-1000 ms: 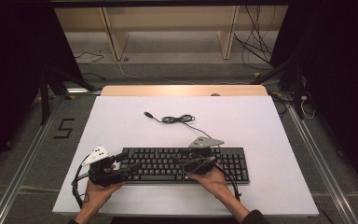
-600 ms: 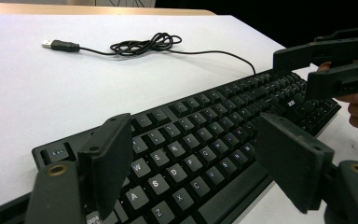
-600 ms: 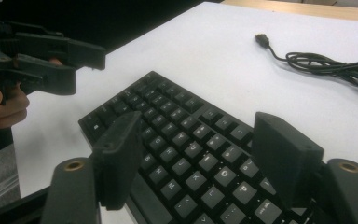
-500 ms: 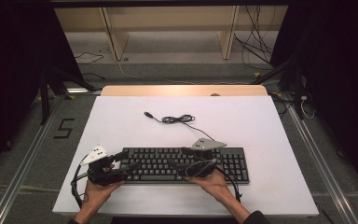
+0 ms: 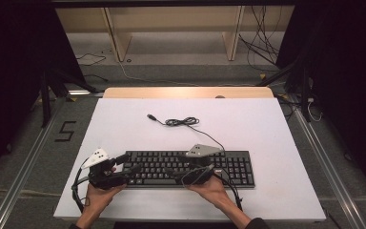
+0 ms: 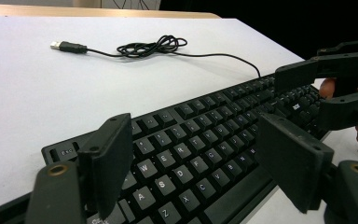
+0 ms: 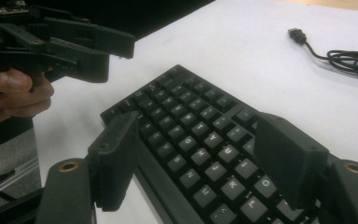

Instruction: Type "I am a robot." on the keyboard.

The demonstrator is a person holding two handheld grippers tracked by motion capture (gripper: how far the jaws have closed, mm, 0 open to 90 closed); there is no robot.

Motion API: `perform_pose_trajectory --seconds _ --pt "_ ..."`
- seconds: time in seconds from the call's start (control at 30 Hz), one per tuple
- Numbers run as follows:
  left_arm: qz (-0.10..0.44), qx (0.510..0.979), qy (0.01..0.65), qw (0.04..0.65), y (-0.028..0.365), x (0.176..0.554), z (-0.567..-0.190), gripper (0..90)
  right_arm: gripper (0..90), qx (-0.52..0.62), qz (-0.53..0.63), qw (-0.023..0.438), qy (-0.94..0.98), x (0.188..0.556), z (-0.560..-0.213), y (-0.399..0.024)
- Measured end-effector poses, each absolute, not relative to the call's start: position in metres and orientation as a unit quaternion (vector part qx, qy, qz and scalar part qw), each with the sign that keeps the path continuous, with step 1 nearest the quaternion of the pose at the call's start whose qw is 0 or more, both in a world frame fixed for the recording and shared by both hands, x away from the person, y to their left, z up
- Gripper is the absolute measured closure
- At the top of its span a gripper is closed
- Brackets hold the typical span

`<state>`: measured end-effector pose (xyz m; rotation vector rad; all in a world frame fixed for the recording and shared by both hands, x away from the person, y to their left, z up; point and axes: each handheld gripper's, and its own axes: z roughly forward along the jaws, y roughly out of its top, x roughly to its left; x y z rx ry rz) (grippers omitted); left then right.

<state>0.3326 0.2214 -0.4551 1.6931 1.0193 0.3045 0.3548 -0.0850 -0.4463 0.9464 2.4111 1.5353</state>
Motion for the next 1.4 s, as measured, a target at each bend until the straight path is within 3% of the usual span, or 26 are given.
perform_pose_trajectory --seconds 0.17,0.33,0.6,1.4 --pt "0.128 0.713 0.429 0.541 0.221 0.333 -0.455 27.2 40.4 0.305 0.505 0.062 0.805 0.355 -0.447 -0.079" --pt "0.127 0.713 0.428 0.541 0.221 0.333 -0.455 27.1 66.0 0.301 0.483 0.055 0.82 0.358 -0.452 -0.068" --pt "0.127 0.711 0.429 0.542 0.221 0.333 -0.455 27.1 87.2 0.302 0.454 0.05 0.837 0.362 -0.462 -0.053" --pt "0.127 0.711 0.43 0.542 0.222 0.333 -0.455 27.1 90.0 0.297 0.398 0.059 0.866 0.365 -0.484 -0.029"
